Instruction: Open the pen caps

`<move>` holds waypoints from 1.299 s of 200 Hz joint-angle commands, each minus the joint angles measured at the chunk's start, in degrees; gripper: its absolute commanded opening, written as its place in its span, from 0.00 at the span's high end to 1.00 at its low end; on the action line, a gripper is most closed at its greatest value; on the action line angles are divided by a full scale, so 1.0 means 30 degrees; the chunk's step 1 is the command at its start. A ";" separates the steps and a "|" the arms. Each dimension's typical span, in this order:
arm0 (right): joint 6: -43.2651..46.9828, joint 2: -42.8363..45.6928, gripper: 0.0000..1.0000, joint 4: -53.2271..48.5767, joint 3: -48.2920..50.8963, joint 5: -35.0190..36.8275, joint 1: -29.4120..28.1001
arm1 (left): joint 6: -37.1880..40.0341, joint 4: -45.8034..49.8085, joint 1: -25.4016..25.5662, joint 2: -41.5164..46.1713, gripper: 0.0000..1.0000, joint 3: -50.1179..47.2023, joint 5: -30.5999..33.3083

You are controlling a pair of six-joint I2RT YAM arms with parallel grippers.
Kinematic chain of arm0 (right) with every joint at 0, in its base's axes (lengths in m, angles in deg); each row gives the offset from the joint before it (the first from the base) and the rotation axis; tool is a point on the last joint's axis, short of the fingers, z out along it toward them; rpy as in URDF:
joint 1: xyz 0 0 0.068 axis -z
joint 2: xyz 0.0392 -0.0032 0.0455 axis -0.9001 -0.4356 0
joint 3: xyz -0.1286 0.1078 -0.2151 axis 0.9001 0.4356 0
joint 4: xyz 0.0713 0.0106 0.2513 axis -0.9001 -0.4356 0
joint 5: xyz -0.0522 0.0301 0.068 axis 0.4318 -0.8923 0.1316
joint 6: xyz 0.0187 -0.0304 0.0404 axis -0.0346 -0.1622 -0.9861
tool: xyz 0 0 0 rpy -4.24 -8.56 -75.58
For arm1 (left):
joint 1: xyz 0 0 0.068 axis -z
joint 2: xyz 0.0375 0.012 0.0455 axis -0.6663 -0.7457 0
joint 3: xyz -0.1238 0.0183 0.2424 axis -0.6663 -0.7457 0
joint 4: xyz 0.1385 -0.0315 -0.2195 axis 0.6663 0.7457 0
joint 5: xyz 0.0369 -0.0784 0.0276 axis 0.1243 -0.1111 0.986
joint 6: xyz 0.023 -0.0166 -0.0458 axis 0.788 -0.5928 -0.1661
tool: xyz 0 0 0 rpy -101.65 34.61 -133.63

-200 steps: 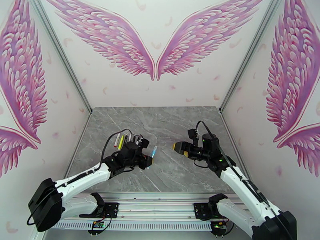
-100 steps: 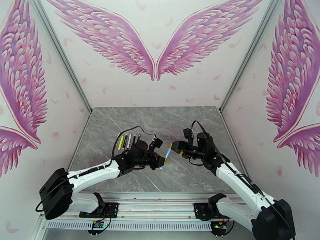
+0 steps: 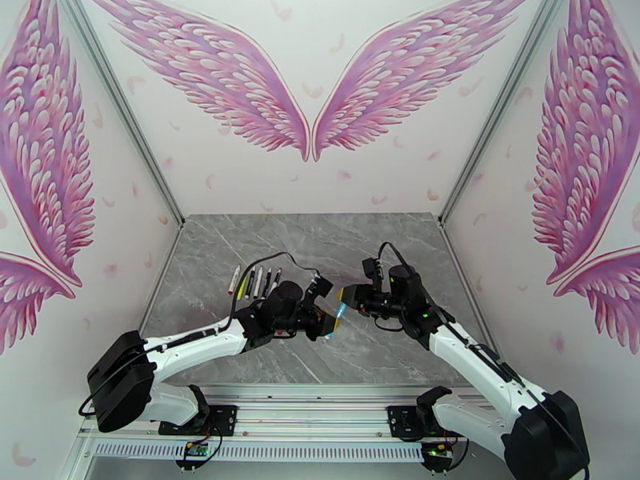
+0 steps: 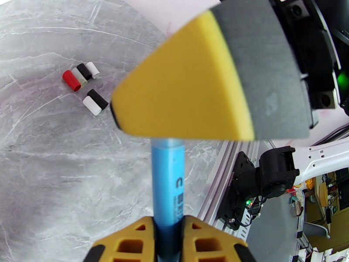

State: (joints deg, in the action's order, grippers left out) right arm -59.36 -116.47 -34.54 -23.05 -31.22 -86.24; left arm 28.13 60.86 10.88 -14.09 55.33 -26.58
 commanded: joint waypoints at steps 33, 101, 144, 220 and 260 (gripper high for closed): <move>0.0248 -0.0058 0.74 -0.0031 -0.0506 0.0407 -0.0271 | -0.0176 -0.0442 0.0111 -0.0145 0.85 0.0541 -0.0049; 0.0439 -0.0109 0.81 -0.0300 -0.0625 0.0672 -0.0414 | -0.0245 -0.0273 0.0111 -0.0093 0.85 0.0542 -0.0028; 0.0322 0.0244 0.85 -0.0378 -0.0687 0.0736 -0.0439 | -0.0512 -0.0713 0.0141 0.0034 0.72 0.0165 -0.0132; -0.0073 0.0313 0.86 0.0073 -0.0803 0.0349 -0.0440 | -0.0568 -0.0991 0.0055 -0.0263 0.64 -0.0101 -0.0023; -0.0074 0.0319 0.86 0.0215 -0.0755 0.0162 -0.0438 | -0.0643 -0.0906 0.0045 -0.0606 0.68 0.0131 -0.0327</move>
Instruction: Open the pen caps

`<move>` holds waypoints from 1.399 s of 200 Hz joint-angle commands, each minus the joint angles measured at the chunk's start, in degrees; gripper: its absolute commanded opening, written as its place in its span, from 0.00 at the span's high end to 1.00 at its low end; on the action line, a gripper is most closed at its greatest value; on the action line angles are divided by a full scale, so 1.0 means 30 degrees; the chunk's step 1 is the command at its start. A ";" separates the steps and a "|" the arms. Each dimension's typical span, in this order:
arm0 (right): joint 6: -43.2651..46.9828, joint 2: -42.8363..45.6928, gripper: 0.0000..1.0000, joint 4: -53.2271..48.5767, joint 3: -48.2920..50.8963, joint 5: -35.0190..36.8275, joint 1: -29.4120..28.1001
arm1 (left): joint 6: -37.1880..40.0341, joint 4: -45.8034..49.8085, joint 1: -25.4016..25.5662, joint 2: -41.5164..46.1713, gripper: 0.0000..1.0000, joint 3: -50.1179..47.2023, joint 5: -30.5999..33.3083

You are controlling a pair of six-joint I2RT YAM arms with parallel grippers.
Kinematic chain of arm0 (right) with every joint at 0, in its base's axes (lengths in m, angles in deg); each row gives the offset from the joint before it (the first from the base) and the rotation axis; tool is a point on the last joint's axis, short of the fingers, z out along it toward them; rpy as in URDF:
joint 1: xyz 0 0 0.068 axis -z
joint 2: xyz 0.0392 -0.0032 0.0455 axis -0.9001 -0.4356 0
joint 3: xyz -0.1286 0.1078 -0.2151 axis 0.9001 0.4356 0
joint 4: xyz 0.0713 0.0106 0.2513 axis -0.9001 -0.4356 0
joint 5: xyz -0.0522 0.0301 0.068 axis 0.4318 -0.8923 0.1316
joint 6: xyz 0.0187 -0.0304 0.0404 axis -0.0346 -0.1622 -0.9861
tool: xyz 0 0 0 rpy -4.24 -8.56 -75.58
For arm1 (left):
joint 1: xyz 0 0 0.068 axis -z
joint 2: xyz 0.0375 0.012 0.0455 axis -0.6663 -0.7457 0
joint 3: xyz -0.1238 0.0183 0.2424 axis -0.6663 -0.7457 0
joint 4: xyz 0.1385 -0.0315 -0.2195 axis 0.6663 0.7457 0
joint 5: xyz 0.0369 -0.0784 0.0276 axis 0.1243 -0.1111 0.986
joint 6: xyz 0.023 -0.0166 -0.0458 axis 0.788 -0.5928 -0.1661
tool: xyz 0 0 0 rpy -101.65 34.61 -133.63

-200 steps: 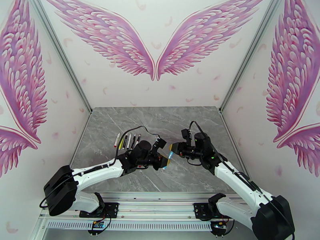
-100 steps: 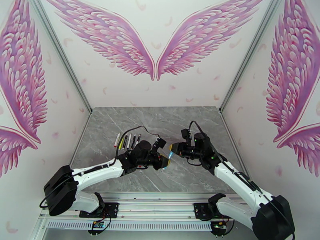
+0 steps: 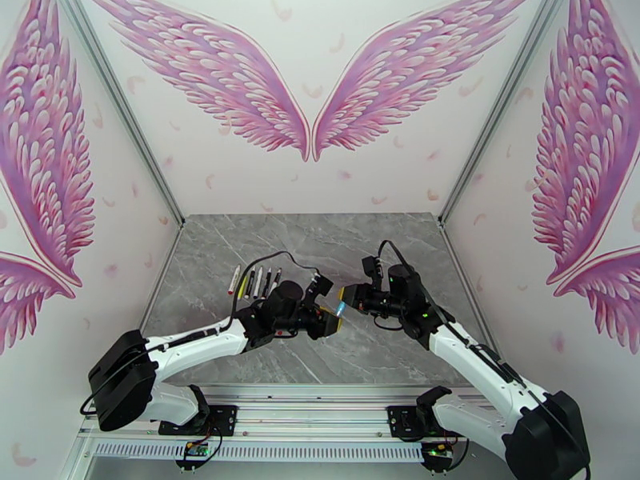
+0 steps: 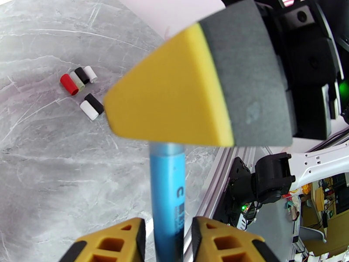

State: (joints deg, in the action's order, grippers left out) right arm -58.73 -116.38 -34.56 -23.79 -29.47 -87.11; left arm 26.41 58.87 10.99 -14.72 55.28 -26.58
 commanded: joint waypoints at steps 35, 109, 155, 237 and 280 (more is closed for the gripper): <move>-0.0114 0.0341 0.86 0.0136 -0.0486 -0.0341 -0.0176 | -0.0184 -0.0219 -0.0013 -0.0506 0.79 0.0227 -0.0435; 0.1001 0.0885 0.87 0.1056 -0.0603 0.0248 -0.0176 | -0.0070 -0.0108 -0.0101 0.0235 0.93 -0.0200 -0.1849; 0.1139 0.1307 0.87 0.3063 -0.0745 -0.1087 -0.0147 | 0.0469 0.1196 -0.0160 0.1221 0.94 -0.0681 -0.1179; 0.0684 0.1448 0.88 -0.2076 -0.2058 0.5464 -0.0118 | 0.2521 0.5826 0.2499 0.1575 0.94 0.0204 0.6182; 0.2293 0.1432 0.88 -0.0419 -0.2307 0.1616 0.0169 | 0.1388 0.3731 0.1623 0.2824 0.95 -0.1505 0.2947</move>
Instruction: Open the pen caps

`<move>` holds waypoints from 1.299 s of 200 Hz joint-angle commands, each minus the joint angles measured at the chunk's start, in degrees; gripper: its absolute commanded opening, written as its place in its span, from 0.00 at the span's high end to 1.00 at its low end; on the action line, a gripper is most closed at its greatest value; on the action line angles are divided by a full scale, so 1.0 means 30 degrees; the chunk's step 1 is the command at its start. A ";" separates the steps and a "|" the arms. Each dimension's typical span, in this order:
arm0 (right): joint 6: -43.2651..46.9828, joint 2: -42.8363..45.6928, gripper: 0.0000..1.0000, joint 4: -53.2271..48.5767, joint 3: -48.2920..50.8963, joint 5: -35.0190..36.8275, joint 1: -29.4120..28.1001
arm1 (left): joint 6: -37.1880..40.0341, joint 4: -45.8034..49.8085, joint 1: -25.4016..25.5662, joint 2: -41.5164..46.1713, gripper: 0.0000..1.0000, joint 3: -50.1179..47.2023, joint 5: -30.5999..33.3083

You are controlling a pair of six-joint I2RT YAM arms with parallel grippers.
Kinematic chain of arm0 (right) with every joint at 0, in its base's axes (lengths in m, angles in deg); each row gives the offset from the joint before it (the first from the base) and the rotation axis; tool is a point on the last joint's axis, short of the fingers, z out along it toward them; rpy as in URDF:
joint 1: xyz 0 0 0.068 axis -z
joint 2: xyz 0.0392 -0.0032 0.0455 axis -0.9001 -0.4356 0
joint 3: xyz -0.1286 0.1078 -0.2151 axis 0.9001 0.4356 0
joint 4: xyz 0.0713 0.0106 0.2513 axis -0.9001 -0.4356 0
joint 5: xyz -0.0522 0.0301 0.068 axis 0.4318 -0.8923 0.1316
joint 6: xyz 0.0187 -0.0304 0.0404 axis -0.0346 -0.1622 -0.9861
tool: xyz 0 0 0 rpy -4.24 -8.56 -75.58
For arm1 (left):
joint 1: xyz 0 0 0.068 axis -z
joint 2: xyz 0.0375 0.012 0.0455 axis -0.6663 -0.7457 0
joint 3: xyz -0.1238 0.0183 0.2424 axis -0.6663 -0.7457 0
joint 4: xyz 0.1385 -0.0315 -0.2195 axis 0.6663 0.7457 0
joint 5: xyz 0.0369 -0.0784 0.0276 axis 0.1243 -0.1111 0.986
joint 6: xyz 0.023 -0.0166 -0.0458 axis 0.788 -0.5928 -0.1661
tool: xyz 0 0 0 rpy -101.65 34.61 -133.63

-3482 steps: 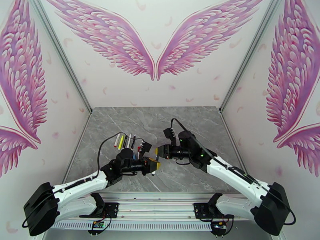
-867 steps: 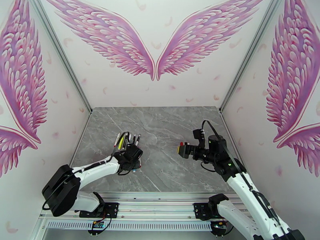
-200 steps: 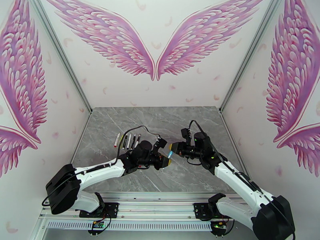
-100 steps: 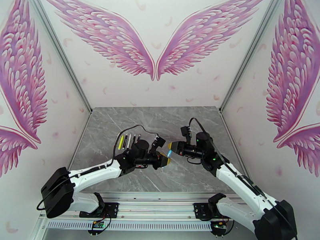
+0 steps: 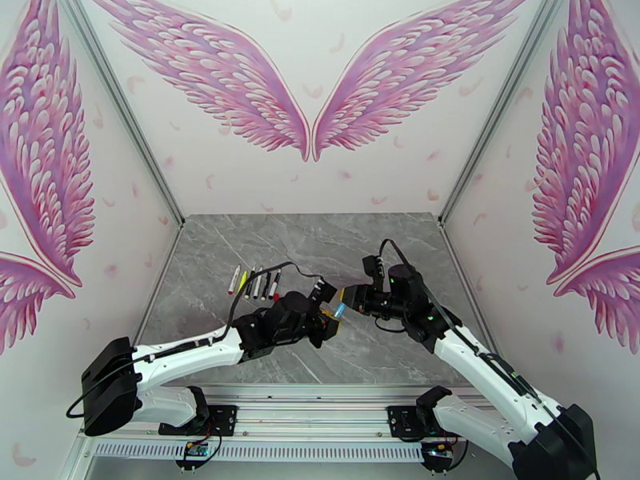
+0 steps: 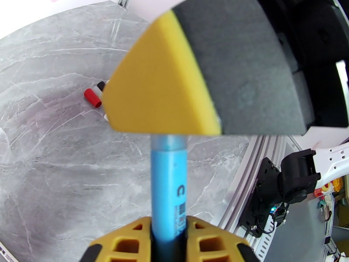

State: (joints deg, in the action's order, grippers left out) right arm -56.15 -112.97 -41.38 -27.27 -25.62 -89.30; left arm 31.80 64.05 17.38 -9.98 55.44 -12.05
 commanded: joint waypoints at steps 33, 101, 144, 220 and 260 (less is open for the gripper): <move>0.2134 0.0455 0.88 0.2082 -0.1450 -0.1006 0.1020 | -0.1086 0.0669 -0.1811 0.2694 0.95 -0.2650 -0.4233; 0.1912 0.0427 0.88 0.2131 -0.2269 0.0008 0.1387 | -0.1310 0.0905 -0.2725 0.4078 0.95 -0.3479 -0.4575; 0.1668 0.0252 0.88 0.1096 -0.2907 0.1542 0.1599 | -0.0591 0.2206 -0.2434 0.3827 0.96 -0.3146 -0.3032; 0.2299 -0.0129 0.88 -0.0296 -0.3341 0.0505 0.2592 | -0.0872 0.2025 -0.2316 0.4679 0.96 -0.3390 -0.2362; 0.4940 -0.0166 0.88 -0.4417 -0.3114 0.1219 0.2586 | -0.1755 0.1021 -0.2651 0.5526 0.96 -0.3920 -0.0809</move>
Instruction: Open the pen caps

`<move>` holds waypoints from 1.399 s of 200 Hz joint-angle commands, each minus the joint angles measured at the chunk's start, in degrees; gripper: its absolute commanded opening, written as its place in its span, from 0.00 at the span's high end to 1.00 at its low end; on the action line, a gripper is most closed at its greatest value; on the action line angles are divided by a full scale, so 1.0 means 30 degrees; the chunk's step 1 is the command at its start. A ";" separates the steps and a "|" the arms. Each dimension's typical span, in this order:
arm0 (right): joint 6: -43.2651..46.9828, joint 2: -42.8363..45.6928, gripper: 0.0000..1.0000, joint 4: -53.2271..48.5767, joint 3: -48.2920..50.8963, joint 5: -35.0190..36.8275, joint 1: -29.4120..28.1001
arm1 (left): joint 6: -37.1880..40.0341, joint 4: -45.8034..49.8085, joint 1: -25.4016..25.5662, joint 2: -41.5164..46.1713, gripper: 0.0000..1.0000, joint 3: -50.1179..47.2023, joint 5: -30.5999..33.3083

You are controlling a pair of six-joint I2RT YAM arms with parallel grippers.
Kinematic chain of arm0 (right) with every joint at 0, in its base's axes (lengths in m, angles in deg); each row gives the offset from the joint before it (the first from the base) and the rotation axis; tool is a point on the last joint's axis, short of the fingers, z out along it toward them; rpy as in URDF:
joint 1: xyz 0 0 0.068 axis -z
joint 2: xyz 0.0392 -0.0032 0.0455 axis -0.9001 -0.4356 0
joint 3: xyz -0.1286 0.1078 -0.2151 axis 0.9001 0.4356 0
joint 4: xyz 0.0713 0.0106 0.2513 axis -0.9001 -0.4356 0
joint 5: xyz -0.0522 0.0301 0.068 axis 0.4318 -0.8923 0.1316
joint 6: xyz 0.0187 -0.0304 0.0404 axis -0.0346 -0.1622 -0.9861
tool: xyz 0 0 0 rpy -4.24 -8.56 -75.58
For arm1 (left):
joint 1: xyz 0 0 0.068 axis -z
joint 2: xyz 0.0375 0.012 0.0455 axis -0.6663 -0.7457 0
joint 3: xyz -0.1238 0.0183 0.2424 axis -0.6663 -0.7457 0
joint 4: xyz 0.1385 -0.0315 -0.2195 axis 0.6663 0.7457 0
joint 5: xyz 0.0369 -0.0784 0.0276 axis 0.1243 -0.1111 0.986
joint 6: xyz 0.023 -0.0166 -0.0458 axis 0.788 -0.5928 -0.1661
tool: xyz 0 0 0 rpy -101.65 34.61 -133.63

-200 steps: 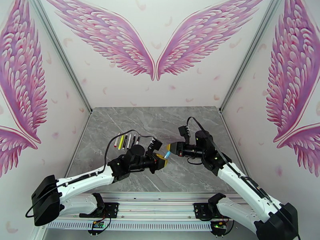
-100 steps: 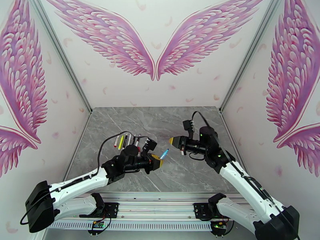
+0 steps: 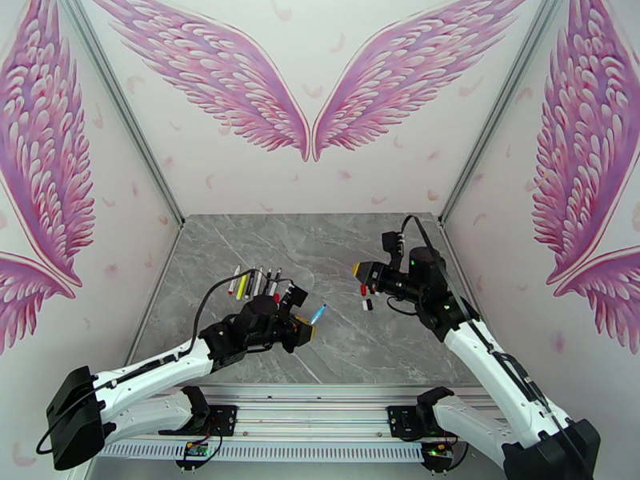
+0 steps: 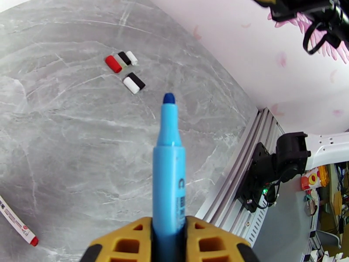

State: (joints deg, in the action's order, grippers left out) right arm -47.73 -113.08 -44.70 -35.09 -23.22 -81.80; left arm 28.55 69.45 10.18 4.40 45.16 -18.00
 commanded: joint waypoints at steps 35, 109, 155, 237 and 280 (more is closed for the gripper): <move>0.4123 -0.0180 0.87 -0.6456 0.0077 0.2053 0.0099 | -0.1056 -0.0574 -0.0664 0.0690 0.96 -0.0538 0.2451; 0.5549 -0.1264 0.85 -0.8499 0.1274 0.5260 0.0083 | -0.1011 0.0507 -0.1091 0.1094 0.96 -0.0575 0.4265; 0.5689 -0.3469 0.84 -0.7732 0.1129 0.5822 0.0076 | -0.0989 0.0494 -0.1194 0.1334 0.96 -0.0557 0.4441; 0.6593 -0.8112 0.85 -0.7075 -0.0361 0.8774 0.0568 | -0.1014 0.0106 -0.1180 0.0564 0.95 -0.0772 0.3601; 0.7393 -1.0103 0.83 -0.7125 -0.1594 0.9328 0.1257 | -0.0852 -0.0136 -0.1189 -0.0027 0.95 -0.0536 0.3293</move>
State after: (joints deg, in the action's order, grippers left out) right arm -28.04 -140.34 -66.91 -36.34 1.77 -79.16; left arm 25.29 69.88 6.97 5.45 43.53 -7.00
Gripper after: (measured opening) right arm 0.194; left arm 0.193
